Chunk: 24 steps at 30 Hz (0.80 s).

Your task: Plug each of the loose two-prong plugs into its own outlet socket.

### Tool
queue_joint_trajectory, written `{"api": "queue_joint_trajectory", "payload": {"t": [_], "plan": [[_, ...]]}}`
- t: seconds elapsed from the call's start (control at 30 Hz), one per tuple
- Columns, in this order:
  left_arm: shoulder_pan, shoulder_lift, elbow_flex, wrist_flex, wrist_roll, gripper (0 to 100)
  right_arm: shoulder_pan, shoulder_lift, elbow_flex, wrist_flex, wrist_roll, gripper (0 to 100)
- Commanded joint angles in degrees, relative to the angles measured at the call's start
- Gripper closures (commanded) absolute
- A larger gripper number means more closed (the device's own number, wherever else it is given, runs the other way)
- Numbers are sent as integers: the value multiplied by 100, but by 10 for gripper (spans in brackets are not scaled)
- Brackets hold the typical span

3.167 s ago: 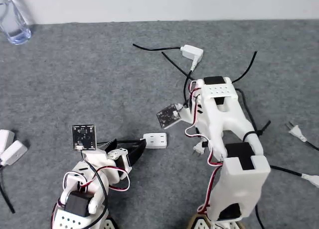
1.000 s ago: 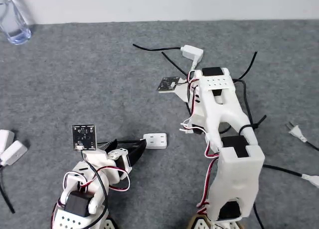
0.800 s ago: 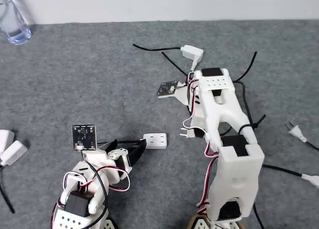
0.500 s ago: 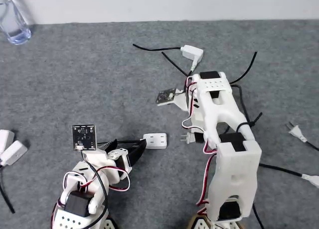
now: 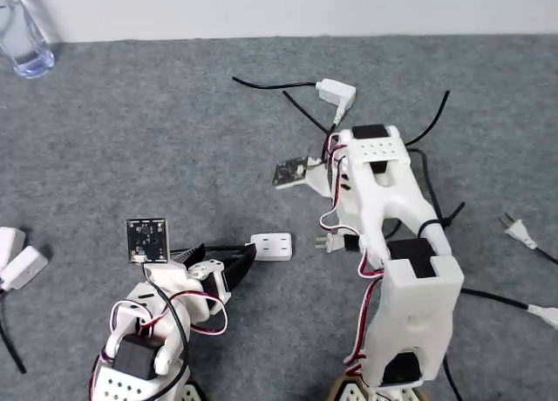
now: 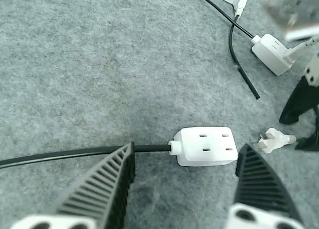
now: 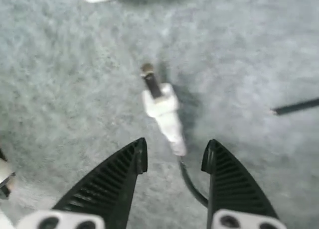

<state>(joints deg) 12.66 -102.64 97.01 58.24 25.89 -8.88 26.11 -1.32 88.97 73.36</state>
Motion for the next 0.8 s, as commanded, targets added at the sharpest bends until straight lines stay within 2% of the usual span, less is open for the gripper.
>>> {"api": "queue_joint_trajectory", "payload": {"t": [0.0, 0.23, 0.3, 0.37, 0.4, 0.47, 0.53, 0.77], "plan": [[44, -26, -48, 35, 0, 689, -57, -356, 70, 101, 88, 807], [26, -26, -48, 35, 0, 689, -295, -1218, 501, 497, 105, 816], [26, -26, -48, 35, 0, 689, -444, -1473, 747, 453, 105, 880], [26, -26, -48, 35, 0, 689, -567, -1578, 1055, 145, 79, 983], [26, -26, -48, 35, 0, 689, -602, -1569, 1196, -13, 79, 998], [26, -26, -48, 35, 0, 689, -646, -1560, 1468, -365, 97, 965], [26, -26, -48, 35, 0, 689, -664, -1560, 1679, -769, 97, 993], [44, -26, -48, 35, 0, 689, -629, -1560, 1732, -1622, 105, 990]]}}
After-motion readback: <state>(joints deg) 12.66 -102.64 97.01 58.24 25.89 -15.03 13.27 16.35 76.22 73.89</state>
